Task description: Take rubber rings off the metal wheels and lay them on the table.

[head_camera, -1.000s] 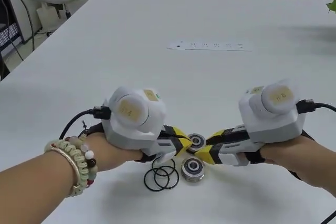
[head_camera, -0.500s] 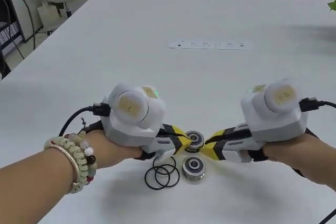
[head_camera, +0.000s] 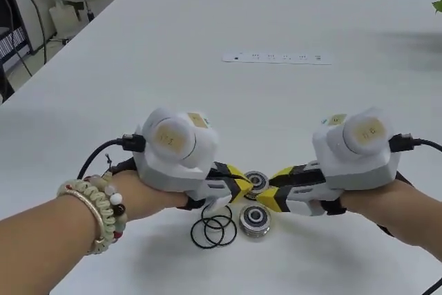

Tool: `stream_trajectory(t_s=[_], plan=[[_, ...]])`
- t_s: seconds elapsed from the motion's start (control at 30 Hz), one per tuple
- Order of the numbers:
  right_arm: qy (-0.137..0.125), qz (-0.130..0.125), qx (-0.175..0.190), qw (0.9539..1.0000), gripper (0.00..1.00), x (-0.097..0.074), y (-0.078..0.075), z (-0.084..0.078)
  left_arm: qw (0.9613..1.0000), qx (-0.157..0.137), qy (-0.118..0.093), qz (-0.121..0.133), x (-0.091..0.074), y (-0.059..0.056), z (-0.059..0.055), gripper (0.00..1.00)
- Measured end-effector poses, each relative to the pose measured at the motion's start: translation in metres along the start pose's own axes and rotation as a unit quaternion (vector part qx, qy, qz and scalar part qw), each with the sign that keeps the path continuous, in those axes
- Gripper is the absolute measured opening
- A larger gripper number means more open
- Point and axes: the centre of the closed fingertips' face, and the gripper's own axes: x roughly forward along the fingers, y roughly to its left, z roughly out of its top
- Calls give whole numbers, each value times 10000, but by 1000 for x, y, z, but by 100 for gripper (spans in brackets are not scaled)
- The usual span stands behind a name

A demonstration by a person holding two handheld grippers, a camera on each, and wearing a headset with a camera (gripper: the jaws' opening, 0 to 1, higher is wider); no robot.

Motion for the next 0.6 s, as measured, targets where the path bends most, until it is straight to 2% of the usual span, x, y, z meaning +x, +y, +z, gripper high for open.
stream_trajectory(t_s=[0.1, 0.13, 0.17, 0.4, 0.47, 0.6], plan=[[21, 13, -86, 10000, 12, -2, 0, -2, 10000, -16, -1, -4, 0, 0, 0, 2], [10, 3, -110, 9999, 5, -2, -1, -1, 10000, -17, -2, -11, 0, 0, 0, 2], [18, -57, -124, 9999, 3, -2, -3, -1, 10000, -25, 2, -13, 0, 0, -1, 2], [71, -167, -238, 9996, 0, -1, -4, 0, 10000, -41, 1, -40, 0, -2, -1, 2], [103, -210, -175, 9996, 0, -1, -6, 0, 10000, 14, 15, -66, 0, -3, -1, 3], [117, -202, 303, 9993, 0, -1, -7, 0, 9997, 200, 76, -74, 1, -4, -1, 4]])
